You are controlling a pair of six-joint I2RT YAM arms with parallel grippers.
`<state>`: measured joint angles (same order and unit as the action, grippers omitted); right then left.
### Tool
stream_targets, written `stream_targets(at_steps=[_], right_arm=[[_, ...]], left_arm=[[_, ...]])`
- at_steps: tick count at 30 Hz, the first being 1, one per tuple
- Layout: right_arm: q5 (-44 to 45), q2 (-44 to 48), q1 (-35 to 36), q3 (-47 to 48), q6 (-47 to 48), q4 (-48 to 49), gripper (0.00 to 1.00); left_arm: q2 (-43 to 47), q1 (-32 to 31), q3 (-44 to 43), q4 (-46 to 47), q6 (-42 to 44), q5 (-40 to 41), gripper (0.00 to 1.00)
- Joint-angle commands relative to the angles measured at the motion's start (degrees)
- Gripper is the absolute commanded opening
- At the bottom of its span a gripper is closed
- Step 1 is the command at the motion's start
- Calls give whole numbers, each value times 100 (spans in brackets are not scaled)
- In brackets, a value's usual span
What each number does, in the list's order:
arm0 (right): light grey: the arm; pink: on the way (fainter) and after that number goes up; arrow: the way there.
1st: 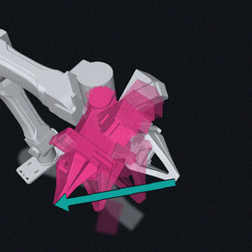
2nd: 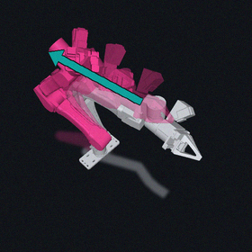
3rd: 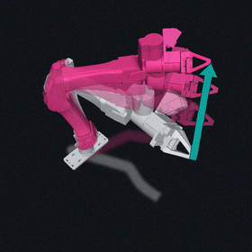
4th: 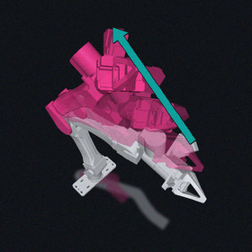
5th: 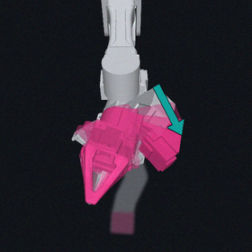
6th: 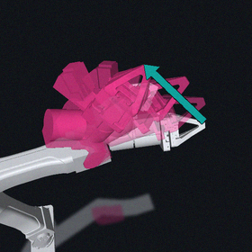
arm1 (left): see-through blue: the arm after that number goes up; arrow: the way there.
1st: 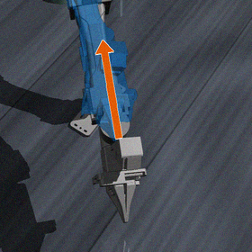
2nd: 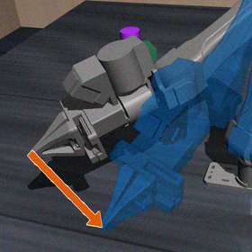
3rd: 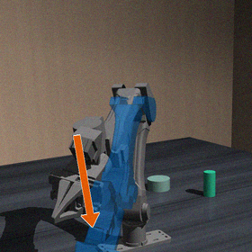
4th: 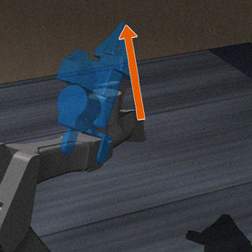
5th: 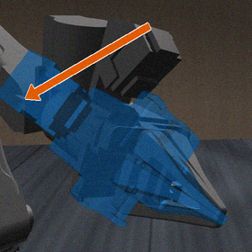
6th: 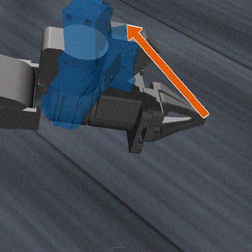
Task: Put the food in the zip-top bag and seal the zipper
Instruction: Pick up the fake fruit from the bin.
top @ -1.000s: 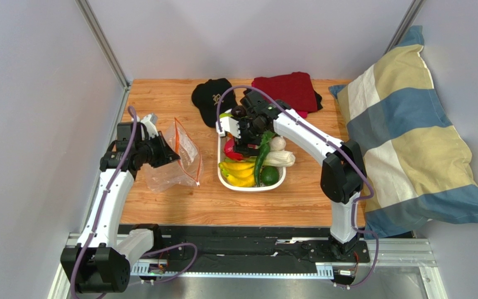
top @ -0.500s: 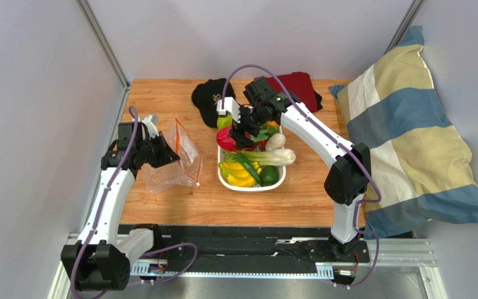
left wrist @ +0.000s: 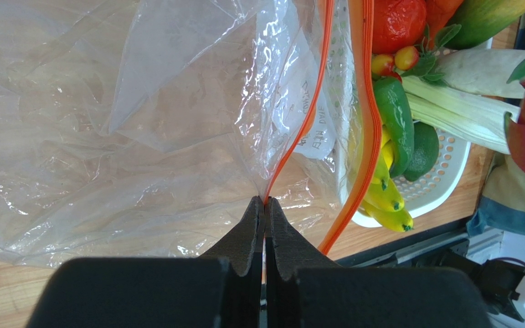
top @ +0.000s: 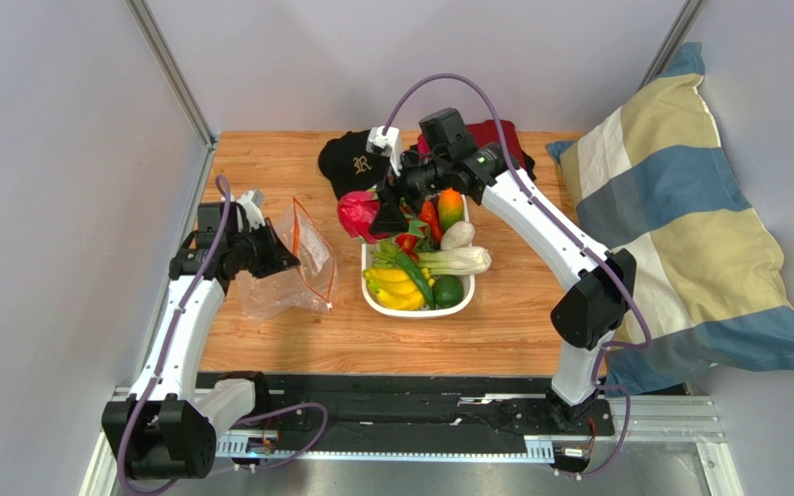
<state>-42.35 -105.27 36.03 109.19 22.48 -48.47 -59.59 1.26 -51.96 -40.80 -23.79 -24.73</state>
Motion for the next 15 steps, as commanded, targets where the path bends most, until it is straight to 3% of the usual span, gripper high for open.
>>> stream_targets(at_steps=[1,4,8,15], right_arm=[[-862,271,-8,129,-1970,1389,37],[-1135,157,9,50,-2956,2084,36],[-1469,-80,123,-204,-5149,3341,35],[-1733,-686,676,-591,-7132,5118,35]], left_arm=[[62,-20,29,265,-29,-163,0],[97,-11,29,291,-99,-172,0],[53,-11,46,335,-196,-225,0],[-78,-12,195,739,-477,-646,0]])
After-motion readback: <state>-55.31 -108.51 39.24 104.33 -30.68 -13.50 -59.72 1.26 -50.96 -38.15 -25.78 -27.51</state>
